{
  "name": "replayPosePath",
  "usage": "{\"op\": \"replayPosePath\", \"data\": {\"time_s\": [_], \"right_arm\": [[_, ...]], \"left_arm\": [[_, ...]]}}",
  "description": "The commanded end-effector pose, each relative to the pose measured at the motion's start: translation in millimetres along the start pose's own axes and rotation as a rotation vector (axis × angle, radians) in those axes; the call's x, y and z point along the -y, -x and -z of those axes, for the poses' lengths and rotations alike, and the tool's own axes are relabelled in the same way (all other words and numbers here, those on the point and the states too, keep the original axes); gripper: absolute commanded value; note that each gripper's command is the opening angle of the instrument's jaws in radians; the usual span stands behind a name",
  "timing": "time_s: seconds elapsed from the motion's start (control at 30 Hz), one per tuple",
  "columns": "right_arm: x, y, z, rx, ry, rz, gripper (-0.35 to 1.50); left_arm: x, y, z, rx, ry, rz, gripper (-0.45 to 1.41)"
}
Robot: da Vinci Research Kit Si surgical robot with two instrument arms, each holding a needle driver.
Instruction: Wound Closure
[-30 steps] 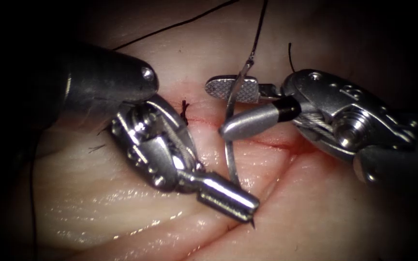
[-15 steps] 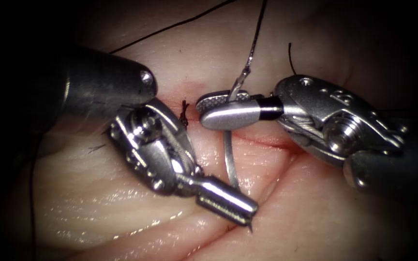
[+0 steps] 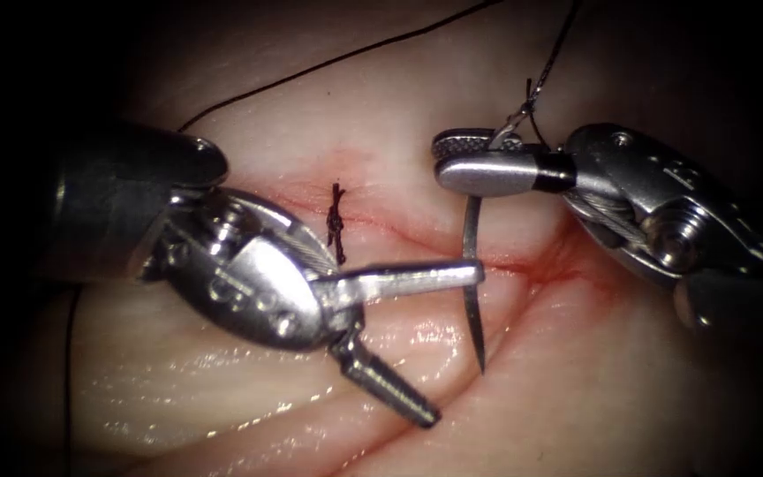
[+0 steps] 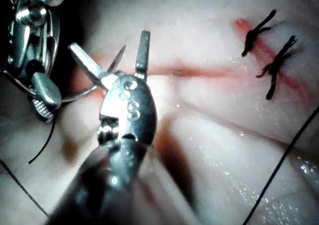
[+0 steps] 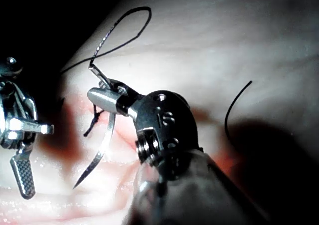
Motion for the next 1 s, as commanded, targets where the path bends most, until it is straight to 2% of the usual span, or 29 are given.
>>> {"op": "replayPosePath", "data": {"time_s": [0.03,0.1,0.17,0.3,0.33,0.4,0.43,0.47,0.53,0.7,0.8,1.0], "right_arm": [[-0.7,0.1,-0.6,0.001,0.012,0.04,-0.35],[-0.8,-0.1,-0.9,-0.014,0.031,0.1,-0.35],[-0.8,-0.2,-1.5,-0.036,0.06,0.178,-0.35],[-0.9,-0.1,-2.1,-0.033,0.095,0.256,-0.35],[-0.9,-0.1,-2.2,-0.029,0.099,0.274,-0.35],[-1.0,-0.2,-2.1,-0.012,0.122,0.32,-0.35],[-1.1,-0.2,-2.0,0.012,0.141,0.372,-0.35],[-1.1,-0.2,-2.0,0.012,0.141,0.372,-0.35],[-1.3,-0.5,-1.8,0.049,0.19,0.449,-0.35],[-1.3,-0.5,-1.9,0.099,0.252,0.509,-0.35],[-0.9,-0.5,-2.1,0.125,0.283,0.555,-0.35],[-0.3,-0.7,-2.4,0.139,0.29,0.613,-0.35]], "left_arm": [[-0.1,0.4,-0.4,0.029,-0.022,0.002,0.52],[-0.7,0.2,-0.2,0.07,-0.047,0.024,0.54],[-1.1,0.1,0.3,0.172,-0.117,0.09,0.51],[-1.2,0.3,1.4,0.336,-0.278,0.263,-0.03],[-1.2,0.4,1.6,0.373,-0.323,0.308,-0.28],[-1.3,0.7,2.0,0.443,-0.41,0.383,-0.42],[-1.5,1.1,2.3,0.514,-0.491,0.425,-0.45],[-1.5,1.1,2.3,0.514,-0.491,0.425,-0.45],[-1.8,2.4,2.4,0.567,-0.567,0.464,-0.45],[-2.4,4.1,1.8,0.632,-0.636,0.461,-0.45],[-2.8,5.1,1.6,0.7,-0.644,0.442,-0.45],[-3.4,6.5,1.5,0.835,-0.605,0.418,-0.45]]}}
